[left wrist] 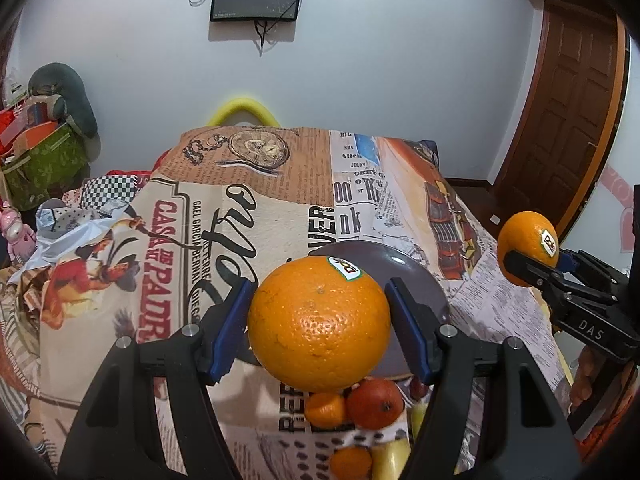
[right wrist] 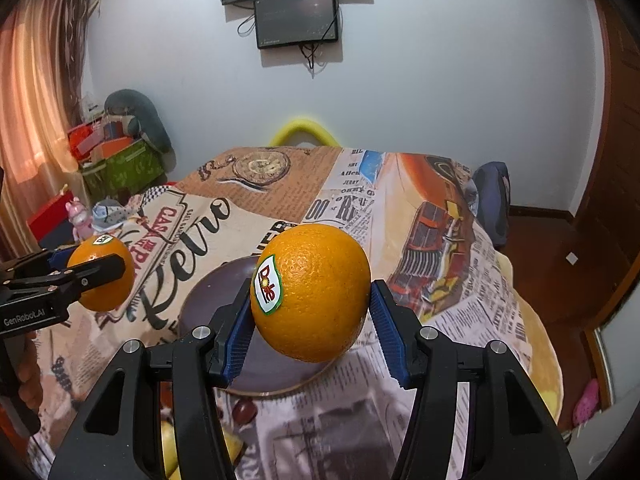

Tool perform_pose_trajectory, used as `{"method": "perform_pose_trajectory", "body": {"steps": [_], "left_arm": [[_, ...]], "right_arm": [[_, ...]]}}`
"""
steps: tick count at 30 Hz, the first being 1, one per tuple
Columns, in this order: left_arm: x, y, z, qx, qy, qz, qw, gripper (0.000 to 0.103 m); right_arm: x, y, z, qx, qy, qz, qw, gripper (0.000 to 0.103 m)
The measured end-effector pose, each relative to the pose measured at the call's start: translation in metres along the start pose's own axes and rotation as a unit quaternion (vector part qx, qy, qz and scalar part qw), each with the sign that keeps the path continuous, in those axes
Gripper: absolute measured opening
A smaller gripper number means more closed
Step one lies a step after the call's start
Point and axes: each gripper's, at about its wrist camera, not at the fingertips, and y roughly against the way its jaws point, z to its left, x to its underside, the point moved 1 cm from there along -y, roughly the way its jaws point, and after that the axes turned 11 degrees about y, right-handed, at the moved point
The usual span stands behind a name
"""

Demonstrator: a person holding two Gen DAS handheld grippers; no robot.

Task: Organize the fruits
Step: 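Lift and carry both oranges toward the dark grey plate with both tools, then lower both oranges onto the plate and open both tools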

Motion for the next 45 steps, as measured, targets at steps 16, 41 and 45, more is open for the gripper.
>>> {"method": "perform_pose_trajectory", "body": {"steps": [16, 41, 45], "left_arm": [[-0.017, -0.082, 0.005, -0.002, -0.004, 0.041, 0.9991, 0.067], [-0.002, -0.150, -0.008, -0.026, -0.041, 0.110, 0.9927, 0.068], [-0.003, -0.149, -0.005, -0.025, -0.026, 0.118, 0.9923, 0.068]], "right_arm": [[-0.005, -0.083, -0.007, -0.030, 0.017, 0.058, 0.998, 0.052], [0.012, -0.137, -0.004, -0.052, 0.036, 0.130, 0.990, 0.053], [0.011, -0.129, -0.005, -0.054, 0.031, 0.122, 0.991, 0.061]]}}
